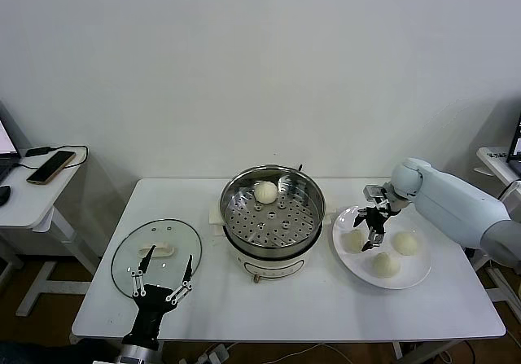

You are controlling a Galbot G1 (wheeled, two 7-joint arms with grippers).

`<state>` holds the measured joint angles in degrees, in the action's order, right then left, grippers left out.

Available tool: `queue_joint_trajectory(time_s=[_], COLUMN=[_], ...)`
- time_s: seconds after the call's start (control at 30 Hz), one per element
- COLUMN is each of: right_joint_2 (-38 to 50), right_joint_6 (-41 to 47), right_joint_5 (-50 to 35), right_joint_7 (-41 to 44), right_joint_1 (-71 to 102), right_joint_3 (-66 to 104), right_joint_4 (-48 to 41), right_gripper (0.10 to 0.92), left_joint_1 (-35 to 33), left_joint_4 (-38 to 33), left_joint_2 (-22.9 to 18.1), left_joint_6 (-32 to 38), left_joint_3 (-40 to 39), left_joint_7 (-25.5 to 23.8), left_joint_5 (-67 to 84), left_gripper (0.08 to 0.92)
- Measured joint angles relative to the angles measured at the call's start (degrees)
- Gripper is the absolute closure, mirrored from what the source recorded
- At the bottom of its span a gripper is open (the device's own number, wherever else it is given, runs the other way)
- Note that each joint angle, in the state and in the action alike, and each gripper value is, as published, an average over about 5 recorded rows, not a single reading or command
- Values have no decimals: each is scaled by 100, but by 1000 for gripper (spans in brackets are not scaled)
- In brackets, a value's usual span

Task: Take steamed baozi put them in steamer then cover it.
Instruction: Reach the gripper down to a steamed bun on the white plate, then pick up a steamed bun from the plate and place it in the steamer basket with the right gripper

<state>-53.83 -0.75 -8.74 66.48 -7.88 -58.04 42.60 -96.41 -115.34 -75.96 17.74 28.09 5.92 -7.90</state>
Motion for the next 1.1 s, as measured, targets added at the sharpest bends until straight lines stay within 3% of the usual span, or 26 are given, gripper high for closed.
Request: queue_joint_trajectory(time_s=[0.4,0.77,1.1], right_joint_2=[-36,171,-6], right_joint_6=[23,120,457], right_joint_5=[78,-189,-1101], right_joint_7=[90,681,984], right_joint_1=[-56,-1080,-2654], right_joint_3=[-6,-510,-1585], right_joint_4=[-27,507,1378], right_gripper=[369,374,381], left_joint_1=[20,97,150], left_joint_4=[0,-51,-100], left_joint_2=[-8,27,88], left_joint_6=[2,-36,-54], left_joint_3=[9,-48,-117], left_joint_7=[13,20,32], left_joint_5=[12,18,38], left_gripper=[177,177,177])
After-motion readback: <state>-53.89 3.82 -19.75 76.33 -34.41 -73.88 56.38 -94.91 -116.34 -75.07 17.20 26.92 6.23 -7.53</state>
